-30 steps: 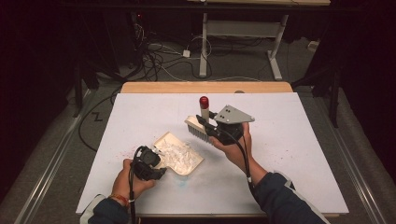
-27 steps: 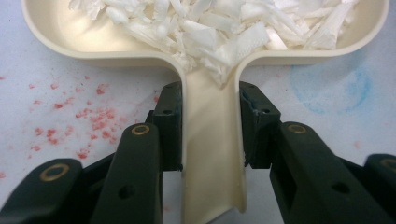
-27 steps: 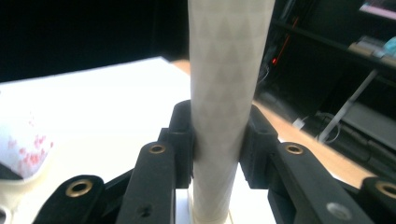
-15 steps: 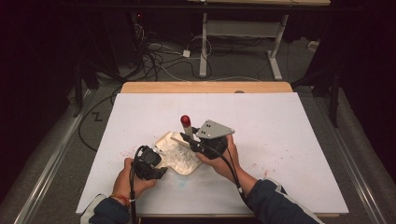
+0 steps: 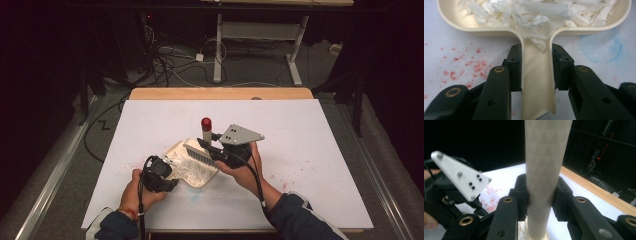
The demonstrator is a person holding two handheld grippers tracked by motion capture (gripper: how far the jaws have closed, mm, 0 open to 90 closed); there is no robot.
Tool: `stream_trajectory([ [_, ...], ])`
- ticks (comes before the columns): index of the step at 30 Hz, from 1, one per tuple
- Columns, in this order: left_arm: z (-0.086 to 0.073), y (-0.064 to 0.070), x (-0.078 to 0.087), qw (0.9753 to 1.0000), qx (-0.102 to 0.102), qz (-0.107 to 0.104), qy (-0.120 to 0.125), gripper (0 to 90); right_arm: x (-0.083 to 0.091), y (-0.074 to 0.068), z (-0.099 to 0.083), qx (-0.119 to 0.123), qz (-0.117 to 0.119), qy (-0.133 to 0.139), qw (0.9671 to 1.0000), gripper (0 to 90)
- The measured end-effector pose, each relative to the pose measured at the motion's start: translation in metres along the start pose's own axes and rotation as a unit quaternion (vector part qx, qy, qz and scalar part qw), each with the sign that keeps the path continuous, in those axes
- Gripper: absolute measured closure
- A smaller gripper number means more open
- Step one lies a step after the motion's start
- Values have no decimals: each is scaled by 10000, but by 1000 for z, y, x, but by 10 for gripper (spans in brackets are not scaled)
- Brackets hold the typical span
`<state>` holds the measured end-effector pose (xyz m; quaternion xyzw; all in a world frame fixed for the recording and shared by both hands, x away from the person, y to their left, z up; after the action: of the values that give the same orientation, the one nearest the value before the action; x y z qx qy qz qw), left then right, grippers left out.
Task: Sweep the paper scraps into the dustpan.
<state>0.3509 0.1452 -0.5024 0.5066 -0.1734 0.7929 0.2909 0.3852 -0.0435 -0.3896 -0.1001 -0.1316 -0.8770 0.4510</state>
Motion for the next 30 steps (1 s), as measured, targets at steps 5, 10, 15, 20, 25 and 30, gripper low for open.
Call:
stream_trajectory([
  [5, 0, 0, 0, 10000, 6, 1, 13, 635, 8, 9, 4, 42, -153, 54, 9999, 708],
  [10, 0, -1, 1, 10000, -41, 22, 5, 635, 17, 17, 5, -2, -238, 71, 9997, 708],
  [15, -1, -1, 2, 10000, 16, 11, 51, 635, 31, 24, 2, -33, -243, 17, 9997, 708],
  [20, -4, -3, 3, 9999, 76, 25, 64, 635, 48, 32, -3, -48, -261, -11, 9996, 708],
  [25, -6, -5, 5, 9998, 156, 17, 95, 635, 70, 40, -8, -56, -308, -74, 9995, 708],
  [30, -7, -10, 5, 9997, 218, 9, 122, 635, 93, 48, -12, -72, -343, -59, 9994, 708],
])
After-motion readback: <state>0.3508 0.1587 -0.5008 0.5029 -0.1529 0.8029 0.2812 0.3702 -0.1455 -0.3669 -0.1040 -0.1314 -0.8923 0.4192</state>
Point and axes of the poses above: each handheld gripper's, and its own axes: x roughly backward along the jaws, z roughly out of its top, y roughly to its right, the point moved 5 cm from there along -x, roughly forward along the jaws, and after that the axes turned 1 degree about x, right-handed, at the moved point
